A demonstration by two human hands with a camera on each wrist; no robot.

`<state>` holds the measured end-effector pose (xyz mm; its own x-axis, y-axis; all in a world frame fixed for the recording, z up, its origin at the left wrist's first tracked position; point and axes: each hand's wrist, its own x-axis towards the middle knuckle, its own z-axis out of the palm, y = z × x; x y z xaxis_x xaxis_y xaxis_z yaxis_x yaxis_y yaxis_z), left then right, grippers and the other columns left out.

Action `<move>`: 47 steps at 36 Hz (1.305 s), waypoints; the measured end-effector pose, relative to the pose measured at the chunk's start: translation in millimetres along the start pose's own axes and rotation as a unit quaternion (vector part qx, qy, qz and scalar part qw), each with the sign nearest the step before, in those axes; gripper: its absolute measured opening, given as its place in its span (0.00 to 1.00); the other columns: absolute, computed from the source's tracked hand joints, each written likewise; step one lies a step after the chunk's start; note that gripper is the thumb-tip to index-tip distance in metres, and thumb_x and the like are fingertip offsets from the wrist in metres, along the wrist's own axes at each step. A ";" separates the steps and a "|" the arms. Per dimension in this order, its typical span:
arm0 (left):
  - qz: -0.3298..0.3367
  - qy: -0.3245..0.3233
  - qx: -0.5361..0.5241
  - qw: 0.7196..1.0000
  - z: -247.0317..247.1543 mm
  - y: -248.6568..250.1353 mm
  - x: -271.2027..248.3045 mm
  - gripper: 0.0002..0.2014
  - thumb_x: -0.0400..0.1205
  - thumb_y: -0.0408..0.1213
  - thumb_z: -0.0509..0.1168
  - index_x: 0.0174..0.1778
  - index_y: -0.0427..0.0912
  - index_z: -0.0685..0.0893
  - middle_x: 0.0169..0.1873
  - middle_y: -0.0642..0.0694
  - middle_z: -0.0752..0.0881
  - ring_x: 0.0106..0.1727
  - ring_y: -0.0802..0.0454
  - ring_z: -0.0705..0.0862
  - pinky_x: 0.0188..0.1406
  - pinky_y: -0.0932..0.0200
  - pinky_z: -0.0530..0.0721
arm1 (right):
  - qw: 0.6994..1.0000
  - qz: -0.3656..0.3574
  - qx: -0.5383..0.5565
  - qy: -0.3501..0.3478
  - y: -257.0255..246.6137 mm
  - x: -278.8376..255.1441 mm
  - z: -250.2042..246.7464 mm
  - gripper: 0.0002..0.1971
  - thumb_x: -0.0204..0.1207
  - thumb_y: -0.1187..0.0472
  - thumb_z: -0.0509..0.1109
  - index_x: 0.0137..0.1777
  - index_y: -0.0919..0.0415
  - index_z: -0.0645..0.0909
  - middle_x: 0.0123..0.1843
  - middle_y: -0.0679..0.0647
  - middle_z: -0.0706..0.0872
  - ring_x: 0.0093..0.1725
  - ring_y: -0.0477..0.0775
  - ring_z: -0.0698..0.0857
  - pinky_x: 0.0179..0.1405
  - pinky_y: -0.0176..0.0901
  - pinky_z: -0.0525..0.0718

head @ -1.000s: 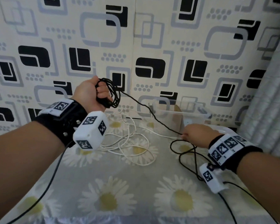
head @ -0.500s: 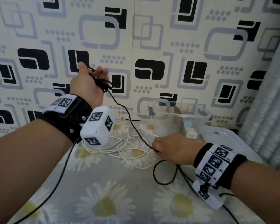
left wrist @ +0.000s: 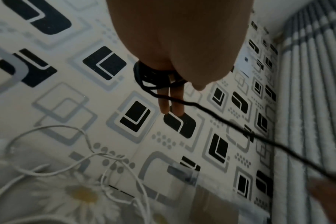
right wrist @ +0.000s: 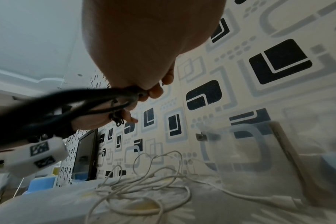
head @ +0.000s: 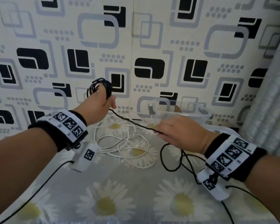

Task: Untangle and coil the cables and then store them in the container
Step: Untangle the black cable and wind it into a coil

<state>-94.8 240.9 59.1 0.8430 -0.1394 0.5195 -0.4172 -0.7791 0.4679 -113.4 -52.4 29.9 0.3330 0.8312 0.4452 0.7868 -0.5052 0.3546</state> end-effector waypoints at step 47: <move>-0.127 -0.317 -0.293 0.893 8.8 48.8 -43.5 0.25 0.87 0.55 0.50 0.30 0.40 0.68 0.16 0.43 0.65 0.16 0.50 0.62 0.50 0.51 0.86 | 0.861 0.425 0.237 0.147 64.3 -14.2 -33.8 0.07 0.84 0.58 0.63 0.48 0.58 0.81 0.32 0.51 0.80 0.31 0.51 0.78 0.38 0.44 0.77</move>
<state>-148.9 203.5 53.1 0.8811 -0.4665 -0.0777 -0.1353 -0.4061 0.9038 -85.2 -104.5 74.1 0.8016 0.0787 0.5926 0.4716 -0.6925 -0.5459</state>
